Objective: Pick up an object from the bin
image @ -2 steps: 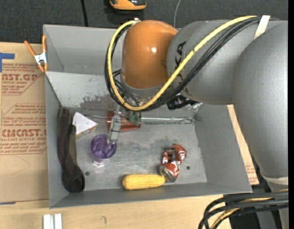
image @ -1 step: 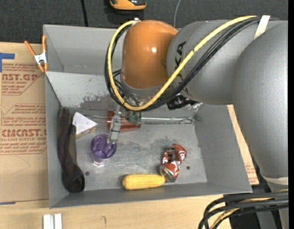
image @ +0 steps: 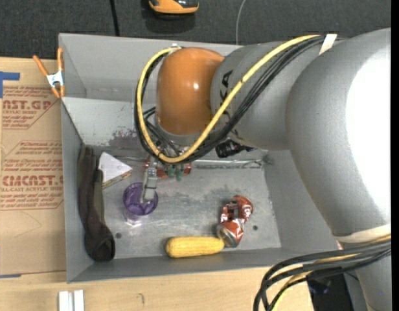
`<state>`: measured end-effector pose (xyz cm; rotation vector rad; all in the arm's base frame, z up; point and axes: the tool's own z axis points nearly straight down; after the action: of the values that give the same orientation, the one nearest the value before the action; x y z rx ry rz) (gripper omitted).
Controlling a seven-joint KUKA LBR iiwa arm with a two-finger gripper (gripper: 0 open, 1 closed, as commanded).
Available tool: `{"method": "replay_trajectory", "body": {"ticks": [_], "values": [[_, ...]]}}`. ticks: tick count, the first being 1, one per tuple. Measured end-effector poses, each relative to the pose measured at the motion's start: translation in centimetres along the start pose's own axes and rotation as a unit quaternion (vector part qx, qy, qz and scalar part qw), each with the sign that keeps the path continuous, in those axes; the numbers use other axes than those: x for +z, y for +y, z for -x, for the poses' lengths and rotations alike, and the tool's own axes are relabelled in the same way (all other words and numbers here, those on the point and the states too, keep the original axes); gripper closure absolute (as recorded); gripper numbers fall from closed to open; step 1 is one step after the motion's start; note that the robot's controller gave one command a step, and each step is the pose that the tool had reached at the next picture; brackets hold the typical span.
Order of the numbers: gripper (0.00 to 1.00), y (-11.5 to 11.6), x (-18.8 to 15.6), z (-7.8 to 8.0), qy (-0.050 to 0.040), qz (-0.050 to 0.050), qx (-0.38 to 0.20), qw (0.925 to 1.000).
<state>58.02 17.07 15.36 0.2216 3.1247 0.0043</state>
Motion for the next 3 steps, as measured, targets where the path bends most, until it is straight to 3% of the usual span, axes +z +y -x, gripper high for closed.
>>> {"method": "replay_trajectory", "body": {"ticks": [1,2,3], "values": [[0.0,0.6,6.1,-0.9,0.002,0.0,0.002,1.0],[1.0,1.0,8.3,-2.7,0.004,-0.001,-0.062,0.998],[1.0,1.0,8.3,-2.7,0.0041,-0.001,-0.062,0.998]]}}
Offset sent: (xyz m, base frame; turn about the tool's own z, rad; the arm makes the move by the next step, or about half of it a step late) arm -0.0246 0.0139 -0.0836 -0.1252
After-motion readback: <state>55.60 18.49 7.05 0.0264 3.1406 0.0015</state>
